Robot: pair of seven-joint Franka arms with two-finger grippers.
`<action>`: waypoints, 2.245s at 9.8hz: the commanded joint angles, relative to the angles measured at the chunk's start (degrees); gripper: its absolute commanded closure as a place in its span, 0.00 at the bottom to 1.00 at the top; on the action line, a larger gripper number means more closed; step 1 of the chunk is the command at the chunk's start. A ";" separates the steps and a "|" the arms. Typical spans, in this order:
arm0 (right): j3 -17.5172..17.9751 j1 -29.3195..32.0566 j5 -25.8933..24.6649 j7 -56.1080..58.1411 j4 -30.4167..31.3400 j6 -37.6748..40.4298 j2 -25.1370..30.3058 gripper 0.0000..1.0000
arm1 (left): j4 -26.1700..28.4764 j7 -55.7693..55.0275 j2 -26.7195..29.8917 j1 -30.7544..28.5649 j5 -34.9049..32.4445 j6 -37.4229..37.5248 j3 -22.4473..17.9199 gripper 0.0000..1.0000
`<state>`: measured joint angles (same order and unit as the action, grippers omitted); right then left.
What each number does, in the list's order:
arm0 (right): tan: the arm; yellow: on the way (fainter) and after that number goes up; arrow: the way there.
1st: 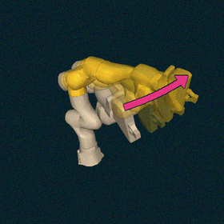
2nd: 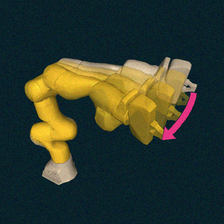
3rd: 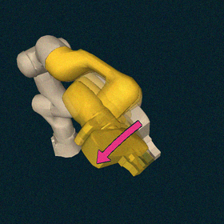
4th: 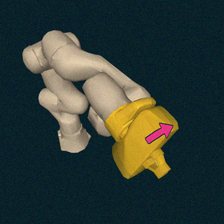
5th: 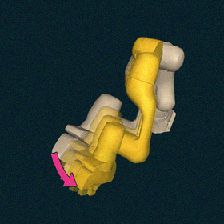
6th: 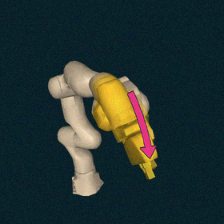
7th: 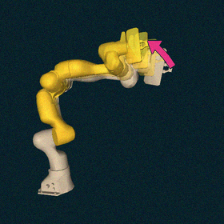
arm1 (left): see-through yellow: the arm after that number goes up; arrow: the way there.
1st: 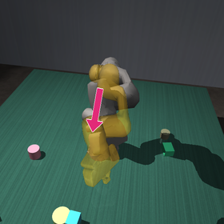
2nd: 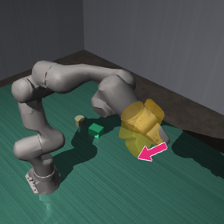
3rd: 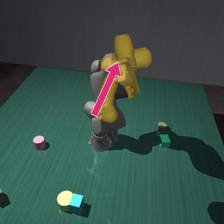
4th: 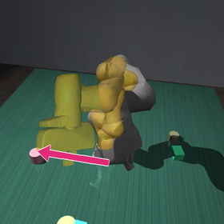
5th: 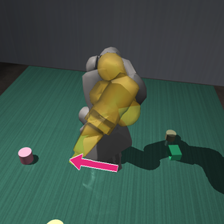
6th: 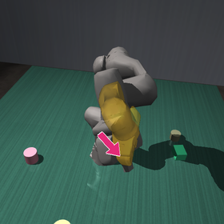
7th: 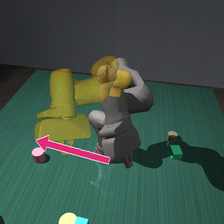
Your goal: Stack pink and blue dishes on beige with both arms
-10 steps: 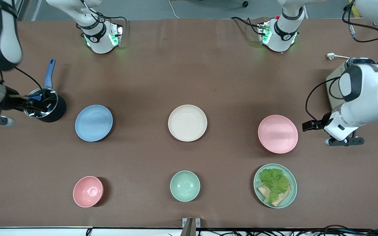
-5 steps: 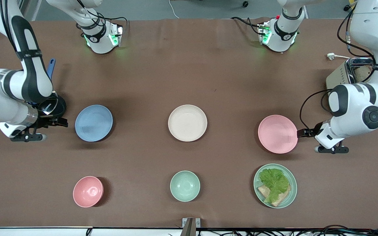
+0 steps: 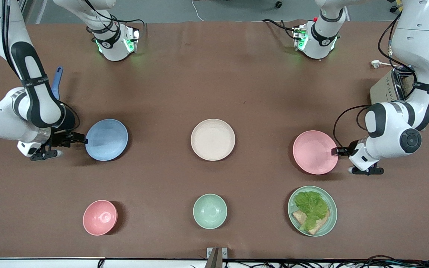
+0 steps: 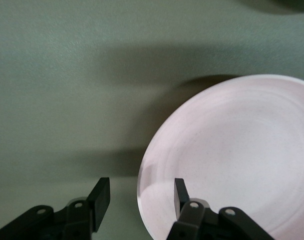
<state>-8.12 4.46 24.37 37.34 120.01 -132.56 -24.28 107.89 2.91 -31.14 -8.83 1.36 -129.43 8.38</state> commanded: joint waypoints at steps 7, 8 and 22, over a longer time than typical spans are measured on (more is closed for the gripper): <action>0.39 1.87 7.53 9.15 2.77 2.03 -1.74 0.99 | -0.48 3.59 -3.23 -1.19 1.98 -1.09 1.20 1.00; 0.48 2.74 7.54 9.07 1.90 2.56 -1.65 1.00 | -0.48 3.77 -2.97 -0.93 2.16 -1.09 1.54 1.00; 3.09 -8.67 2.70 -42.05 -28.61 35.11 -0.24 0.99 | -16.22 -52.46 -8.58 24.29 -11.89 5.96 17.54 1.00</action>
<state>-8.02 -4.84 27.76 -0.32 90.37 -95.91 -25.61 93.38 -47.29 -36.33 14.08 -8.08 -122.30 26.44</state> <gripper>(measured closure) 0.943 0.956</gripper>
